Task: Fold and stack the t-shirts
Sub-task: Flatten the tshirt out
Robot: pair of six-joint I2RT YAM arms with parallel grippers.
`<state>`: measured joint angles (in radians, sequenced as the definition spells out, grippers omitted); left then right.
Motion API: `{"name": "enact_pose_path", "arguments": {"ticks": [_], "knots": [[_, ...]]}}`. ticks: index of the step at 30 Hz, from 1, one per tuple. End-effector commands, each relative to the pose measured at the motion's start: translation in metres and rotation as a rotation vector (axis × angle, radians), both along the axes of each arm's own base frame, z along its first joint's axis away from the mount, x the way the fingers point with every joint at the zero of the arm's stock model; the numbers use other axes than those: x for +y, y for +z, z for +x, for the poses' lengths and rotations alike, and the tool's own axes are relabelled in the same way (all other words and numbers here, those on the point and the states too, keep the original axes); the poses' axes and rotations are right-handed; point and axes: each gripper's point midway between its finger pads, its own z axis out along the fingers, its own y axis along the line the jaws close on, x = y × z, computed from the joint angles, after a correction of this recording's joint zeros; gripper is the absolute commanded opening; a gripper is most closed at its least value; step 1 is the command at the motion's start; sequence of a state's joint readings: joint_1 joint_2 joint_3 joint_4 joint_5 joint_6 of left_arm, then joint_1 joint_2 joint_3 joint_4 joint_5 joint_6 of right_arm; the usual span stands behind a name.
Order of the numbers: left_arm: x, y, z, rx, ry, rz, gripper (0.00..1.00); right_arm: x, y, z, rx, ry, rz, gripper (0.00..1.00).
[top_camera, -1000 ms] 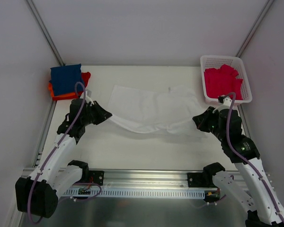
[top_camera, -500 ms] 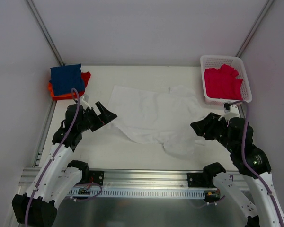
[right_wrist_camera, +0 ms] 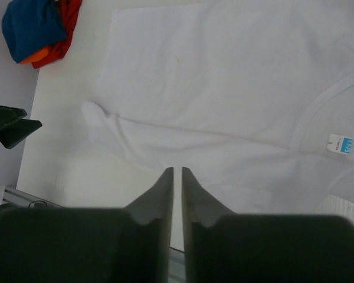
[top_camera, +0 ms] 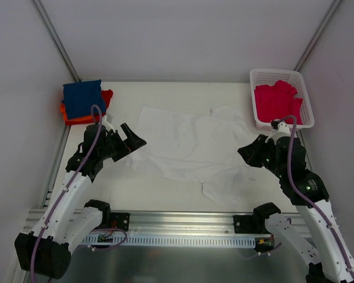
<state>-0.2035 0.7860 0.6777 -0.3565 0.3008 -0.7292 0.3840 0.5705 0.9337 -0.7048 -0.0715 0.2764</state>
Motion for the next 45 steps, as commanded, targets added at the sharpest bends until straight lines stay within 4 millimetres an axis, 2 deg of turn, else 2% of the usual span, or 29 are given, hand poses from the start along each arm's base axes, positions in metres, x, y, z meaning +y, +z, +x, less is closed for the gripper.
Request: {"name": "enact_pose_path", "arguments": {"ticks": [1,3,4,6,7,9,10,11,13,14,16,17,19,20,24,25,28,34,38,45], "knots": [[0.002,0.009,0.018,-0.035,-0.005,0.061,0.99,0.01,-0.006,0.033,-0.022,-0.008,-0.015,0.05],[0.006,0.001,0.032,-0.025,0.003,0.108,0.99,0.014,-0.014,0.055,-0.006,-0.028,-0.041,0.0],[0.006,0.002,0.041,-0.044,0.008,0.117,0.99,0.017,-0.018,0.063,0.002,-0.029,-0.047,0.0],[0.005,-0.01,0.055,-0.026,-0.001,0.144,0.99,0.023,-0.023,0.085,0.01,-0.027,-0.074,0.0],[0.002,-0.018,0.067,-0.024,-0.01,0.152,0.99,0.022,-0.025,0.093,0.015,-0.04,-0.083,0.0],[0.0,-0.023,0.077,-0.023,-0.017,0.153,0.99,0.02,-0.022,0.111,0.001,-0.071,-0.117,0.0],[-0.002,-0.027,0.081,-0.024,-0.026,0.153,0.99,0.019,-0.033,0.121,0.032,-0.075,-0.15,0.0],[-0.005,-0.033,0.09,-0.022,-0.031,0.149,0.99,0.017,-0.035,0.128,0.035,-0.088,-0.166,0.0],[-0.012,-0.038,0.097,-0.024,-0.059,0.132,0.99,0.012,-0.036,0.144,0.03,-0.111,-0.188,0.0],[-0.016,-0.043,0.105,-0.015,-0.07,0.13,0.99,0.015,-0.048,0.152,0.068,-0.099,-0.198,0.0],[-0.021,-0.05,0.11,0.006,-0.095,0.117,0.99,0.01,-0.051,0.165,0.074,-0.116,-0.201,0.0],[-0.024,-0.059,0.113,0.033,-0.106,0.113,0.99,0.011,-0.061,0.17,0.101,-0.109,-0.202,0.0],[-0.029,-0.067,0.117,0.038,-0.123,0.098,0.99,0.008,-0.064,0.179,0.105,-0.119,-0.2,0.0],[-0.03,-0.071,0.117,0.043,-0.126,0.096,0.99,0.008,-0.073,0.184,0.126,-0.117,-0.209,0.0],[-0.033,-0.082,0.12,0.065,-0.14,0.091,0.99,0.0,-0.096,0.199,0.182,-0.135,-0.221,0.0],[-0.034,-0.087,0.121,0.077,-0.145,0.088,0.99,0.007,-0.101,0.199,0.199,-0.105,-0.197,0.0],[-0.036,-0.091,0.122,0.087,-0.151,0.081,0.99,0.009,-0.122,0.204,0.243,-0.1,-0.19,0.0],[-0.038,-0.09,0.126,0.079,-0.163,0.083,0.99,0.015,-0.161,0.21,0.342,-0.079,-0.154,0.0],[-0.04,-0.09,0.125,0.086,-0.173,0.069,0.99,0.017,-0.172,0.212,0.369,-0.076,-0.15,0.0],[-0.044,-0.075,0.118,0.06,-0.191,0.038,0.99,0.01,-0.181,0.221,0.393,-0.084,-0.148,0.0]]}}
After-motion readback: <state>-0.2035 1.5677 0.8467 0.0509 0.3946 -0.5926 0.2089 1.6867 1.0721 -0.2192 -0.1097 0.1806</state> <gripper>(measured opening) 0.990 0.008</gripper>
